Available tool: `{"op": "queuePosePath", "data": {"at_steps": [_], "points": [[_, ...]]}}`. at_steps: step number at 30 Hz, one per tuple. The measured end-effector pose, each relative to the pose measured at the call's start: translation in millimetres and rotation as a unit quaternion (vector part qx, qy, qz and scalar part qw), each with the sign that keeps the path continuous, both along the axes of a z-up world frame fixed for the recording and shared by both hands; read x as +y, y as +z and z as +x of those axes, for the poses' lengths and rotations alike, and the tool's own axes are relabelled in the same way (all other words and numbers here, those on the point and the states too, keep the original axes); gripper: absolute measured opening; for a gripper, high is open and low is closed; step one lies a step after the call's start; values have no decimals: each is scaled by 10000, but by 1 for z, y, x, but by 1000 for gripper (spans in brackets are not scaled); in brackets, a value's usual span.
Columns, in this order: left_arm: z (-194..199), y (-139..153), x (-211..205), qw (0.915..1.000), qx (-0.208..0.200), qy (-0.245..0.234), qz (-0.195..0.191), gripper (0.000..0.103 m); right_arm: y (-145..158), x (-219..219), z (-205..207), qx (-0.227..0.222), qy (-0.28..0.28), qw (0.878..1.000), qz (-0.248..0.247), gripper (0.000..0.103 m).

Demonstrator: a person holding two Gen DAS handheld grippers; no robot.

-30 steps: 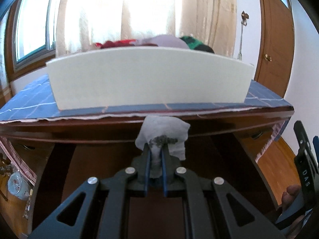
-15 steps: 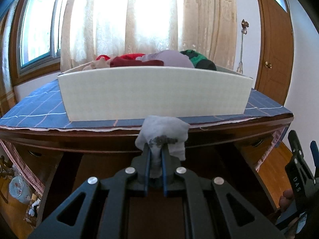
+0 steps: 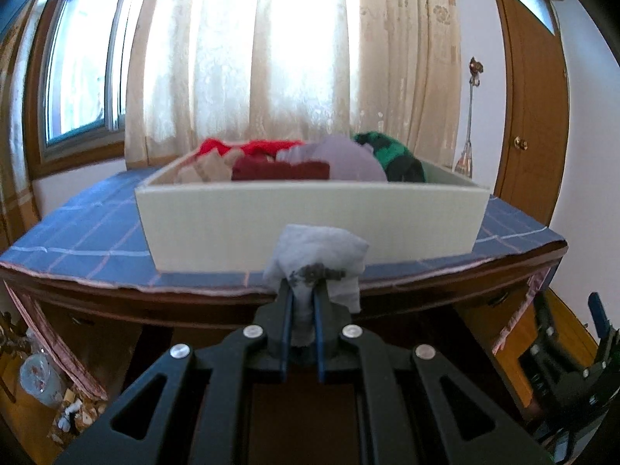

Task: Take underwear out of drawer
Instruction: 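Carry the white sock over the cream box and lower it inside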

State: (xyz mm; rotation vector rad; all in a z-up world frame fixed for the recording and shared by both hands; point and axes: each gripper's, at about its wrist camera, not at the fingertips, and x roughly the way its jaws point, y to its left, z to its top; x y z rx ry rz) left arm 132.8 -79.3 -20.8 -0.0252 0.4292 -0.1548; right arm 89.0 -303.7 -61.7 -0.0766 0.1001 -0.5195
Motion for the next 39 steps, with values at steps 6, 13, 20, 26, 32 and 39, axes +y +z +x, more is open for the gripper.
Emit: {"op": "queuePosePath", "data": {"at_steps": [6, 13, 20, 26, 32, 39], "points": [[-5, 33, 6, 9994, -332, -85, -11, 7, -2, 2, 0, 42, 15, 10000, -85, 102], [0, 75, 4, 9974, -680, -198, 109, 7, -2, 6, -1, -23, 27, 9999, -153, 102], [23, 111, -5, 9961, -769, -355, 251, 7, -3, 8, -2, -68, 44, 9998, -205, 102], [46, 130, -15, 9956, -790, -393, 323, 7, -4, 8, -4, -94, 48, 9998, -195, 102], [76, 144, -29, 9959, -667, -442, 432, 7, -4, 9, -4, -126, 47, 9997, -194, 102], [145, 145, -35, 9989, 86, -357, 307, 7, -4, 10, -6, -171, 86, 9996, -205, 102]]}}
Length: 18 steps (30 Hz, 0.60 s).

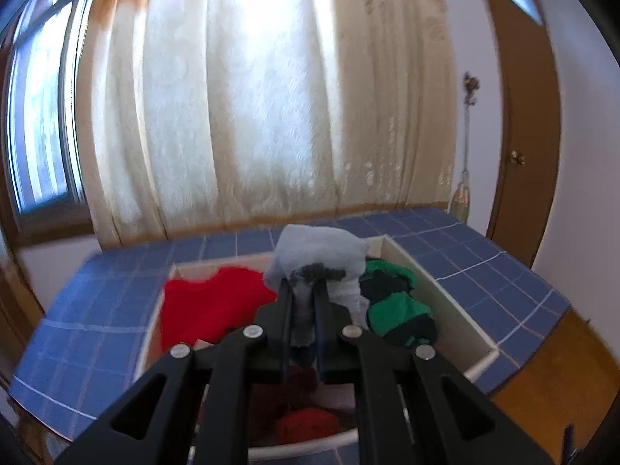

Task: Take underwear out of drawer
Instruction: 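Carry the white sock over the cream box and lower it inside, then open the left gripper to release the white sock into the box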

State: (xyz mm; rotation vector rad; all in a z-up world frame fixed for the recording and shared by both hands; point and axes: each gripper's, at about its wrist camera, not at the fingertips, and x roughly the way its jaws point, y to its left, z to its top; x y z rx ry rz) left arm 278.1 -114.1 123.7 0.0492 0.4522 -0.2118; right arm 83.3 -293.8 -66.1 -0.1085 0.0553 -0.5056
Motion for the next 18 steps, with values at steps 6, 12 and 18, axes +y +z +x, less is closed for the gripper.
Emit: {"op": "queuePosePath", "data": {"at_steps": [6, 12, 18], "points": [[51, -17, 12, 9970, 630, 449, -44, 7, 0, -1, -2, -58, 44, 10000, 18, 102], [64, -32, 7, 9949, 815, 566, 192, 7, -1, 1, -2, -58, 41, 10000, -12, 102], [67, -42, 7, 9938, 907, 597, 225, 7, 0, 2, -1, -51, 40, 10000, -20, 102]]}}
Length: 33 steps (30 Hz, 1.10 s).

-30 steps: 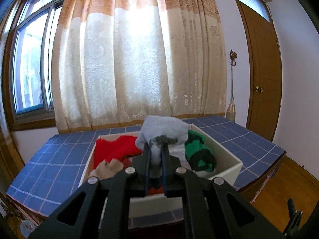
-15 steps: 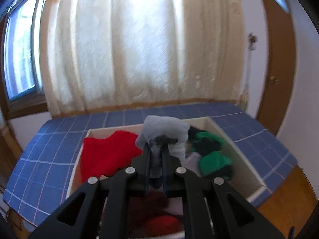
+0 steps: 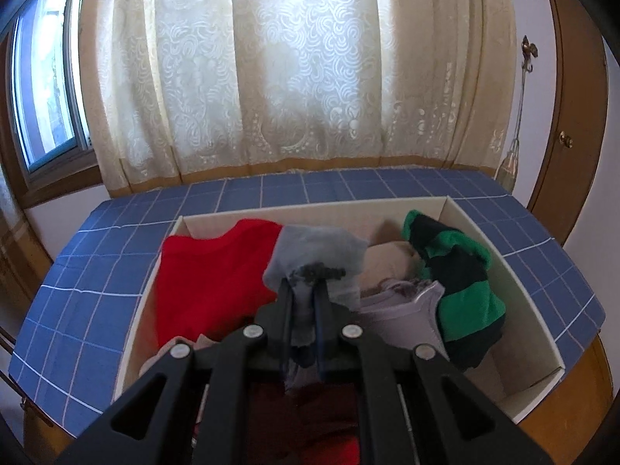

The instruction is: Take underwear out of drawer

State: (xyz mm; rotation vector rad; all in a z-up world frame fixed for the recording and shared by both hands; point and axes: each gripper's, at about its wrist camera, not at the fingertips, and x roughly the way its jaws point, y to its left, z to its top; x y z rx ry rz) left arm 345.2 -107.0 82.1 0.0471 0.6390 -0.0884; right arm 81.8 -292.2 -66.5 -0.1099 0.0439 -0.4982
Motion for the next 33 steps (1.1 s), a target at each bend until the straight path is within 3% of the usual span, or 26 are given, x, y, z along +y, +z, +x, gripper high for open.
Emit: {"op": "queuePosePath", "data": {"at_steps": [8, 10, 12, 17, 29, 33], "points": [[-1, -11, 4, 9998, 196, -8, 32, 14, 0, 0, 0, -4, 2, 10000, 0, 102], [-3, -14, 5, 9997, 223, 1, 36, 31, 0, 0, 0, 2, 5, 10000, -2, 102], [-6, -16, 7, 9997, 233, 15, -10, 54, 0, 0, 0, 8, 9, 10000, -3, 102], [-26, -19, 11, 9997, 203, -59, -85, 68, 0, 2, 1, 68, 20, 10000, -29, 102], [-86, -10, 32, 9991, -146, -174, -354, 74, 0, 4, 4, 199, 57, 9997, -87, 102], [-113, -11, 41, 9988, -428, -38, -227, 74, 1, 4, 6, 292, 142, 9994, -94, 102]]}}
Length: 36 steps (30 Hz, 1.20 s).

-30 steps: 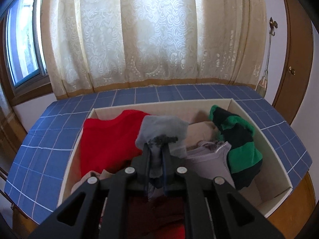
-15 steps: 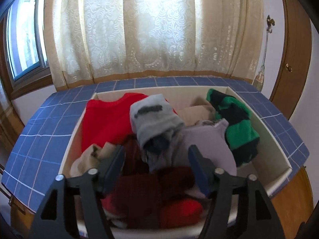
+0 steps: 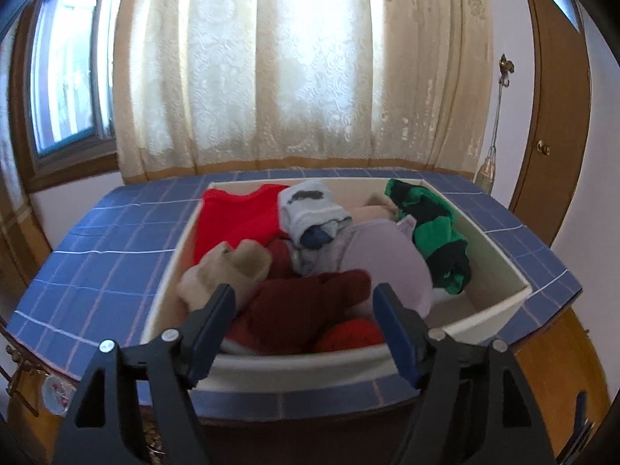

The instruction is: Take underwear out of drawer

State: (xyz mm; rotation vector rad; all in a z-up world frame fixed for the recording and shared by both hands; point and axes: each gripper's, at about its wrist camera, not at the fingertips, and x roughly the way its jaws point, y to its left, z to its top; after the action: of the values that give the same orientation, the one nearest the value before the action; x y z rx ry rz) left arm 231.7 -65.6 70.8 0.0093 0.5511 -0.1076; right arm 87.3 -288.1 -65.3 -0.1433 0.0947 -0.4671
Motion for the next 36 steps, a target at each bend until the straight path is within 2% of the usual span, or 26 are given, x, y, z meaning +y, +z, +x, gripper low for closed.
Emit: {"op": "queuePosePath", "data": {"at_steps": [4, 6, 8, 11, 21, 36], "points": [[-36, 1, 14, 9991, -342, 173, 167, 77, 4, -5, 2, 198, 90, 9996, 198, 102], [-54, 1, 23, 9981, -531, 243, 177, 91, 9, -6, 0, 255, 145, 9992, 280, 102], [-75, 1, 33, 9961, -763, 393, 199, 99, 15, -2, -3, 246, 219, 9991, 276, 102], [-105, 0, 46, 9929, -1026, 548, 232, 101, 31, 6, -9, 185, 391, 9988, 221, 102], [-136, -13, 73, 9952, -835, 512, -52, 103, 93, 37, -32, -171, 942, 9953, 173, 102], [-150, -22, 75, 9949, -869, 509, -77, 103, 103, 60, -30, -123, 1206, 9926, -18, 102]]}}
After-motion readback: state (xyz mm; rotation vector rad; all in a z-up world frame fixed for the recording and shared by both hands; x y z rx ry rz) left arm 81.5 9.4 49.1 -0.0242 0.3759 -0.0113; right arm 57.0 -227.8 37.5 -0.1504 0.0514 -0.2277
